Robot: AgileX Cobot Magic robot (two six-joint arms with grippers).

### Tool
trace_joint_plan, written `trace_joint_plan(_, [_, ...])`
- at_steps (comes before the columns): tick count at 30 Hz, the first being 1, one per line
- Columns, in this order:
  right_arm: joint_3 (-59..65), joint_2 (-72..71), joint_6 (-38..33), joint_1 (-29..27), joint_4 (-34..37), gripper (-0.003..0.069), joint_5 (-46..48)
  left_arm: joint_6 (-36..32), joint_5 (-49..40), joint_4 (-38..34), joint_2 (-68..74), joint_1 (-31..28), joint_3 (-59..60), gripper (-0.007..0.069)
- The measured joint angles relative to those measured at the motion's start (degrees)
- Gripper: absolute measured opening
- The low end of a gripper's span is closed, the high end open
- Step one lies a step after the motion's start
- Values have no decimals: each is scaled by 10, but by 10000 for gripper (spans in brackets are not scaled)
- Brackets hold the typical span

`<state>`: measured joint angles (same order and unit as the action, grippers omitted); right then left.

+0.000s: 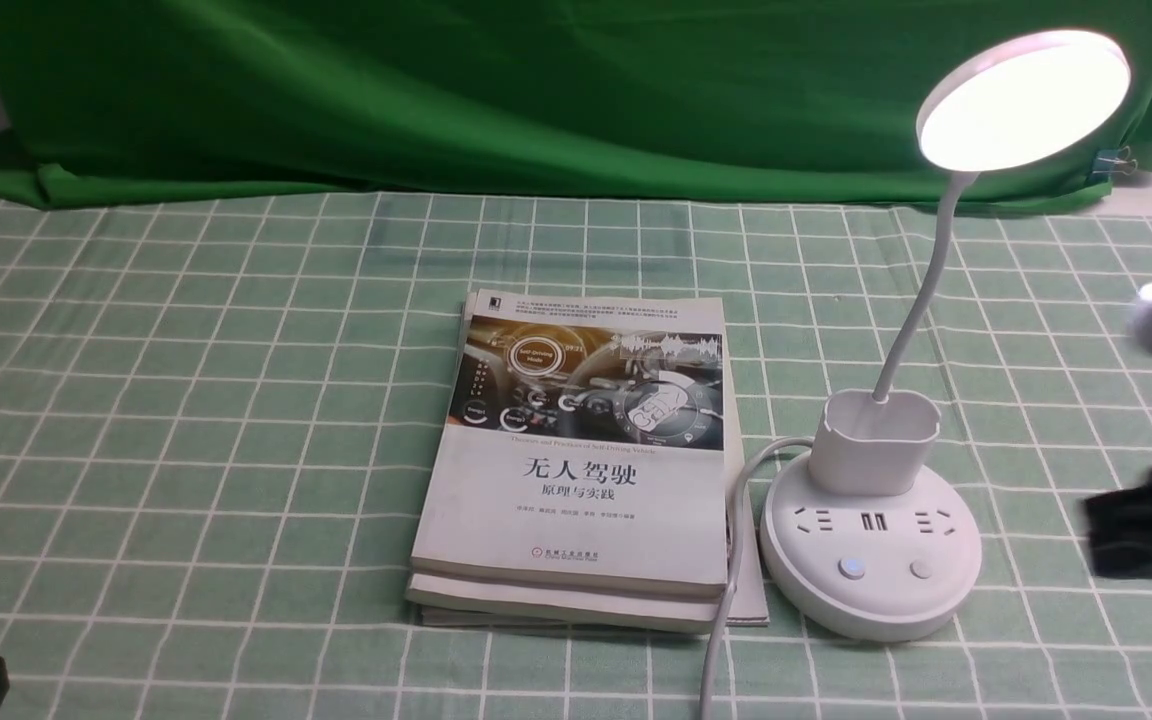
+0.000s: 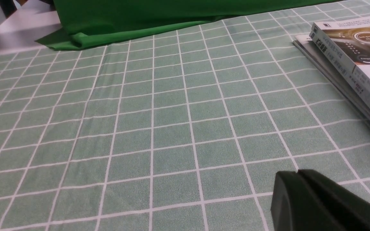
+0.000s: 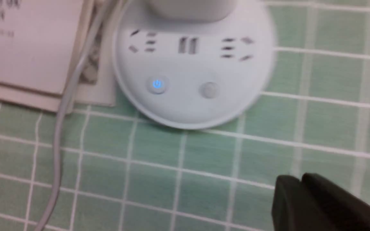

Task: Turn off the desk lamp on the blue coffee tablecloth by hand.
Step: 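Press the power button on the lamp base to turn the lamp off with the right gripper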

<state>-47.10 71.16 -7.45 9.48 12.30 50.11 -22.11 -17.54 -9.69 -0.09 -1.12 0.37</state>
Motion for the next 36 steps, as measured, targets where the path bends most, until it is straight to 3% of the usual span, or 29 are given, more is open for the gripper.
trace_joint_plan(6, [-44,101,0,53,3,46,-9,0,0,0,0,0,0,0])
trace_joint_plan(16, [-103,212,-1,61,-4,46,-22,0,0,0,0,0,0,0])
trace_joint_plan(36, [-105,270,0,71,-28,46,-56,0,0,0,0,0,0,0])
